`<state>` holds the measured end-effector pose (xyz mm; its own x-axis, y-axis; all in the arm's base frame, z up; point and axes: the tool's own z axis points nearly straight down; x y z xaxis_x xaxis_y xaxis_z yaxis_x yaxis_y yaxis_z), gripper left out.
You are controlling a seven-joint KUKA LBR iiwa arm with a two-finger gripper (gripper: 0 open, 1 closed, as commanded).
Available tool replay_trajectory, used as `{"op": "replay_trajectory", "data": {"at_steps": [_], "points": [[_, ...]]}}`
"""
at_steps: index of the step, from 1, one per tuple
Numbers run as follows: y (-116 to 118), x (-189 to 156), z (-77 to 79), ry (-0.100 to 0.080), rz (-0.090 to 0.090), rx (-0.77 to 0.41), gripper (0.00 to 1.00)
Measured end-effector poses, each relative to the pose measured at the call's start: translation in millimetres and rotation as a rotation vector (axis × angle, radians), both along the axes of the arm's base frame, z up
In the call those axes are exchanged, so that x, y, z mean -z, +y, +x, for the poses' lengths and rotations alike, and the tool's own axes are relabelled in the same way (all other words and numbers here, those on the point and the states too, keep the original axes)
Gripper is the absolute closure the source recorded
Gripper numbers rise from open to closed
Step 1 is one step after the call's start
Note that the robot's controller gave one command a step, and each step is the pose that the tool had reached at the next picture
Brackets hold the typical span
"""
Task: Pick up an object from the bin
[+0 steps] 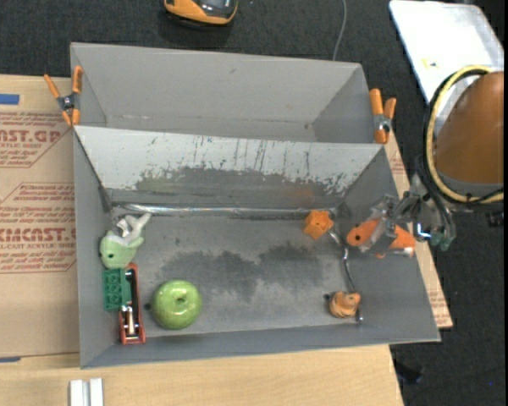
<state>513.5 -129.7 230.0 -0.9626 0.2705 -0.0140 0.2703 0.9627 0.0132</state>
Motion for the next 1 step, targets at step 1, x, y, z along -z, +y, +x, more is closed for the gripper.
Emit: {"op": "replay_trajectory", "data": {"at_steps": [1], "points": [[-16.7, 73.5, -21.4, -0.008, 0.0, 0.0, 1.0]]}}
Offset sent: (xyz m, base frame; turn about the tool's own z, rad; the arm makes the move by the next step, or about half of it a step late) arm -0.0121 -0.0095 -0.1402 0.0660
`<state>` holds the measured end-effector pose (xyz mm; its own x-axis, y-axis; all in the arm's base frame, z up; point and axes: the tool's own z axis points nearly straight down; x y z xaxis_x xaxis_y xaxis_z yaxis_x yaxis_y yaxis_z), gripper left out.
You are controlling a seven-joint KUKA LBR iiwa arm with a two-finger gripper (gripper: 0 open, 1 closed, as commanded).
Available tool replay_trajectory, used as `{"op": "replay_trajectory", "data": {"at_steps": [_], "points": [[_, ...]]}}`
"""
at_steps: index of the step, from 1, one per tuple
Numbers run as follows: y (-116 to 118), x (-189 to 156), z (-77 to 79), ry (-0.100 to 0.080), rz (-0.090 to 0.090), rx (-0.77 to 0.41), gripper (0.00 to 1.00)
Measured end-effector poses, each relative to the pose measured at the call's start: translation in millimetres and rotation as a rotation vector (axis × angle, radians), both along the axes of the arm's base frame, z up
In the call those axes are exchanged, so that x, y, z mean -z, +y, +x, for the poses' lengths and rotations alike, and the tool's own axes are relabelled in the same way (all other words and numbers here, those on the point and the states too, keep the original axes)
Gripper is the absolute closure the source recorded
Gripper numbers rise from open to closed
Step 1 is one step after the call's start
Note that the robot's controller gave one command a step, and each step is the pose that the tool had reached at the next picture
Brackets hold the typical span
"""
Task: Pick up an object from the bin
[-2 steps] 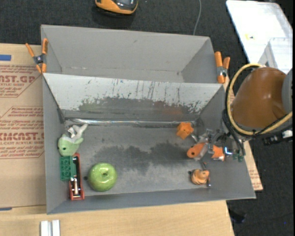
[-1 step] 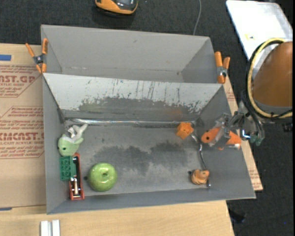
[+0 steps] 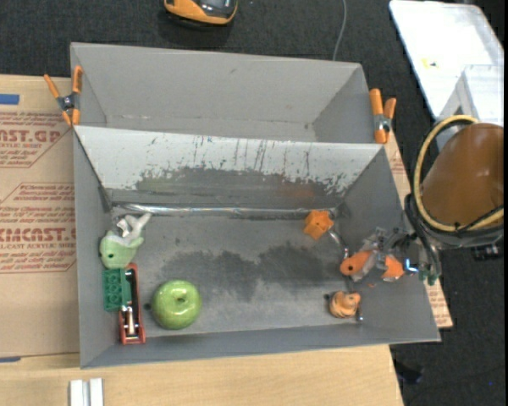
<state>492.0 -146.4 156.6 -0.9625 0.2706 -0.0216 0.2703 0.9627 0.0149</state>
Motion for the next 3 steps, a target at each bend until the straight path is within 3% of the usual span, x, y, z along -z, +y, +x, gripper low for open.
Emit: {"op": "replay_trajectory", "data": {"at_steps": [1, 2, 3], "points": [[10.6, 70.8, 9.3, -0.008, 0.002, 0.064, 1.0], [-1.7, 83.2, 12.3, -0.005, 0.006, 0.089, 1.0], [-1.8, 83.0, 4.5, -0.02, 0.001, -0.087, 1.0]]}}
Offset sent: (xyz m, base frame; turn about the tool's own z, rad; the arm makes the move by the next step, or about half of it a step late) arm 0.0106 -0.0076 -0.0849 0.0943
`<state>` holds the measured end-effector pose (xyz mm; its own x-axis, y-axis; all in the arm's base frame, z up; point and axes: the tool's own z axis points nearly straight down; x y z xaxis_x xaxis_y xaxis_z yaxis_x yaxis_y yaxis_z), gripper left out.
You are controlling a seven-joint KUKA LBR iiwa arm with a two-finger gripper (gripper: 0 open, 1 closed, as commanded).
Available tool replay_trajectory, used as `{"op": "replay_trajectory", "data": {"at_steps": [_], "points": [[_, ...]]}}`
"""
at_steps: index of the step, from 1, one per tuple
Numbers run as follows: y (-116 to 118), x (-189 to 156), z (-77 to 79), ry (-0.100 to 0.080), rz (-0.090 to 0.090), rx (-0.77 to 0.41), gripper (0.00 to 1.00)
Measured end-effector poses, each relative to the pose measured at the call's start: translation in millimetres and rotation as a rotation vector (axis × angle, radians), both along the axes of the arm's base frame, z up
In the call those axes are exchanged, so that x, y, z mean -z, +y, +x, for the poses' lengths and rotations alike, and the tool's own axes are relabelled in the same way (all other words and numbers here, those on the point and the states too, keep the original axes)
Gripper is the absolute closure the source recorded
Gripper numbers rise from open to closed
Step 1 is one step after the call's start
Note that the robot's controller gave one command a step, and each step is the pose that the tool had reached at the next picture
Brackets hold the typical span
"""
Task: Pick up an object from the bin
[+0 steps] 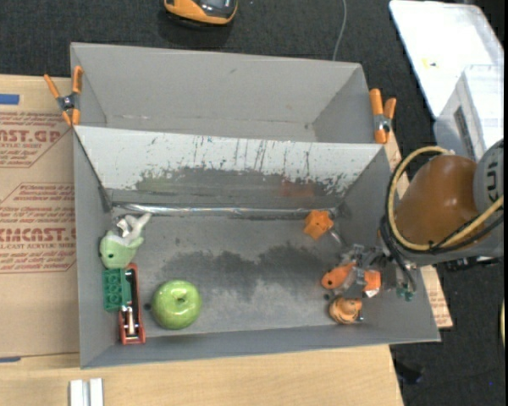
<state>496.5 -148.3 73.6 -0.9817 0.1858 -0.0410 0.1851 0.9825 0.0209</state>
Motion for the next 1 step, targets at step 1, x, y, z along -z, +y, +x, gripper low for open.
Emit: {"op": "replay_trajectory", "data": {"at_steps": [1], "points": [[23.2, -0.3, -10.4, -0.004, 0.004, 0.188, 1.0]]}}
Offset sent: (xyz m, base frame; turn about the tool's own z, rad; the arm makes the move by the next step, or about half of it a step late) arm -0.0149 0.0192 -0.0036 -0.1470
